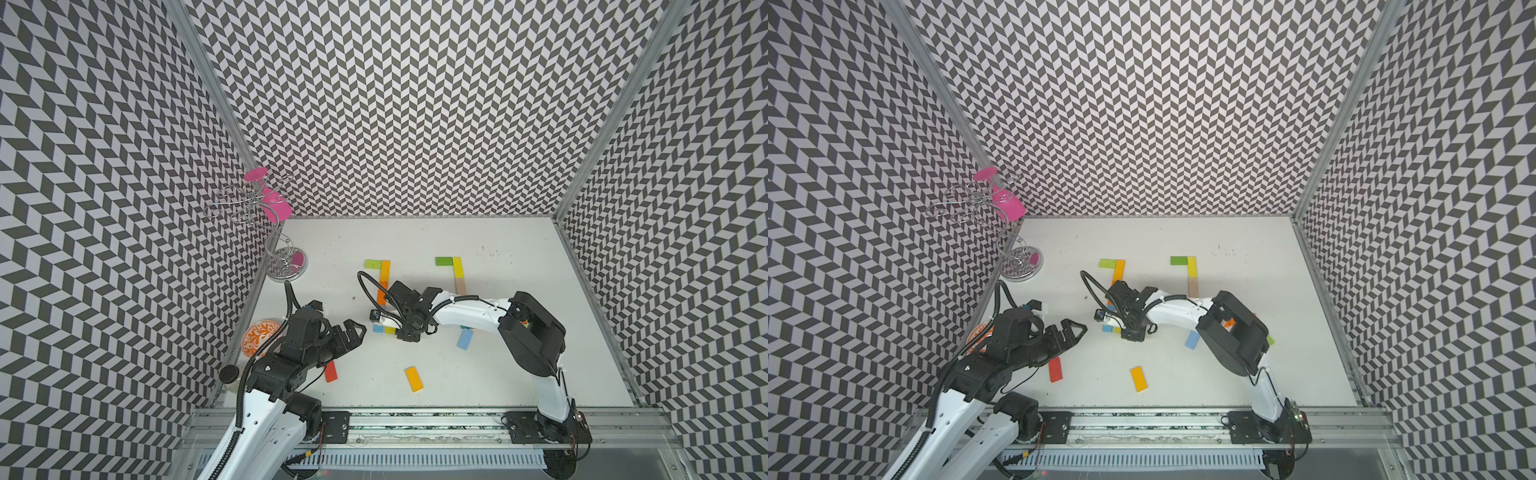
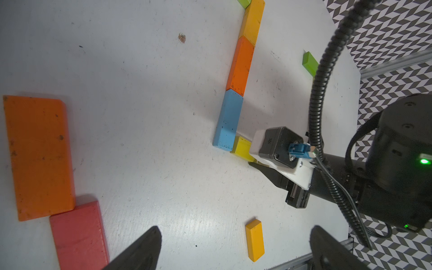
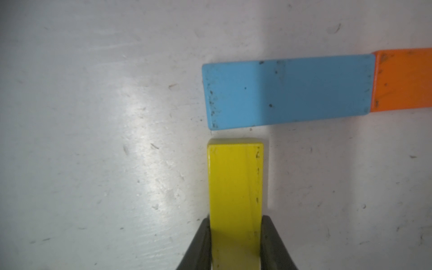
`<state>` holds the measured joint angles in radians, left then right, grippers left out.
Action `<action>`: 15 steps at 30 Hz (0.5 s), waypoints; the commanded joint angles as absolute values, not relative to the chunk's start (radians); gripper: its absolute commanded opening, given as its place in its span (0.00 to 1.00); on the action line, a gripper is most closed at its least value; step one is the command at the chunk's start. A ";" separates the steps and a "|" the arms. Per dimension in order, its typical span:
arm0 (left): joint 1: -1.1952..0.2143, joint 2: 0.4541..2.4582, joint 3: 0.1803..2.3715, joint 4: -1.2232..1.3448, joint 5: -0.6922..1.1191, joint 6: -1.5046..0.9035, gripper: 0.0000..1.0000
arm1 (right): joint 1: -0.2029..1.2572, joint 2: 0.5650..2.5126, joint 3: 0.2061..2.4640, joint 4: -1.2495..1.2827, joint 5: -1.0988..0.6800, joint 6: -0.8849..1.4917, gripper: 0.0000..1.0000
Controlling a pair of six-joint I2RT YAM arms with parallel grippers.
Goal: Assemble a giraffe with building blocks
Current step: Assemble the building block at the center of the board.
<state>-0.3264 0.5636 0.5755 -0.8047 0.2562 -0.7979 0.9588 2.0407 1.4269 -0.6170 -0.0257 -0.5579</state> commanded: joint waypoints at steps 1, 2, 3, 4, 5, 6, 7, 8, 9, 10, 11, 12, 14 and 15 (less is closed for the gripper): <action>-0.324 0.564 0.586 -0.804 0.246 -0.790 0.99 | 0.958 2.078 1.444 -0.620 -0.039 -0.575 0.30; -0.324 0.564 0.588 -0.806 0.246 -0.790 0.99 | 0.958 2.079 1.443 -0.618 -0.039 -0.575 0.30; -0.324 0.565 0.587 -0.806 0.244 -0.790 0.99 | 0.957 2.080 1.446 -0.617 -0.039 -0.577 0.31; -0.324 0.563 0.587 -0.807 0.244 -0.790 0.99 | 0.957 2.081 1.448 -0.618 -0.039 -0.576 0.31; -0.324 0.563 0.585 -0.806 0.244 -0.790 0.99 | 0.958 2.083 1.450 -0.619 -0.038 -0.577 0.31; -0.323 0.563 0.585 -0.806 0.245 -0.790 0.99 | 0.958 2.085 1.453 -0.618 -0.039 -0.577 0.32; -0.324 0.563 0.584 -0.805 0.245 -0.791 0.99 | 0.957 2.088 1.455 -0.619 -0.038 -0.576 0.32; -0.324 0.563 0.584 -0.805 0.246 -0.791 0.99 | 0.957 2.089 1.458 -0.621 -0.035 -0.579 0.33; -0.324 0.563 0.583 -0.804 0.246 -0.790 0.99 | 0.959 2.091 1.462 -0.623 -0.034 -0.580 0.34; -0.324 0.563 0.584 -0.804 0.247 -0.790 0.99 | 0.958 2.092 1.463 -0.624 -0.032 -0.580 0.35; -0.324 0.563 0.584 -0.804 0.245 -0.790 0.99 | 0.957 2.092 1.465 -0.624 -0.031 -0.580 0.35; -0.324 0.563 0.583 -0.803 0.245 -0.790 0.99 | 0.958 2.093 1.466 -0.624 -0.031 -0.581 0.35; -0.324 0.563 0.582 -0.802 0.245 -0.790 0.99 | 0.958 2.097 1.471 -0.626 -0.030 -0.580 0.35; -0.324 0.563 0.581 -0.803 0.247 -0.790 0.99 | 0.957 2.099 1.475 -0.627 -0.031 -0.582 0.35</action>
